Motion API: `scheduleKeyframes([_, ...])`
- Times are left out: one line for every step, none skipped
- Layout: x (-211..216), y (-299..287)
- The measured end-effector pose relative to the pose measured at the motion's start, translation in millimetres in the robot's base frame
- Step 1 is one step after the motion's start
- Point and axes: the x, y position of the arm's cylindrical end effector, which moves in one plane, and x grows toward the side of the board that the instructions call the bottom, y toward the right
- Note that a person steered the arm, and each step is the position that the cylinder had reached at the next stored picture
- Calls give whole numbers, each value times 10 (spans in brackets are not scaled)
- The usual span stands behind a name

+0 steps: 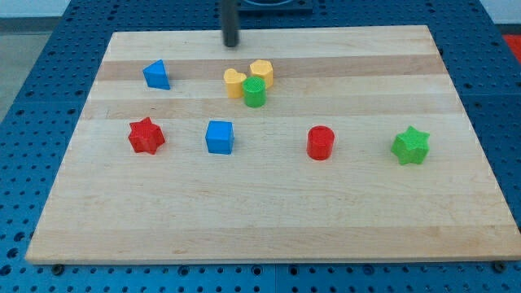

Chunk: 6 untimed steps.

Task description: Move the triangle diagonal to the cube

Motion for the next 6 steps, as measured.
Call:
scheduleKeyframes([12,-1069])
scheduleKeyframes([298,-1921])
scheduleKeyframes([664,-1897])
scheduleKeyframes([883,-1643])
scheduleKeyframes([955,-1352])
scheduleKeyframes([840,-907])
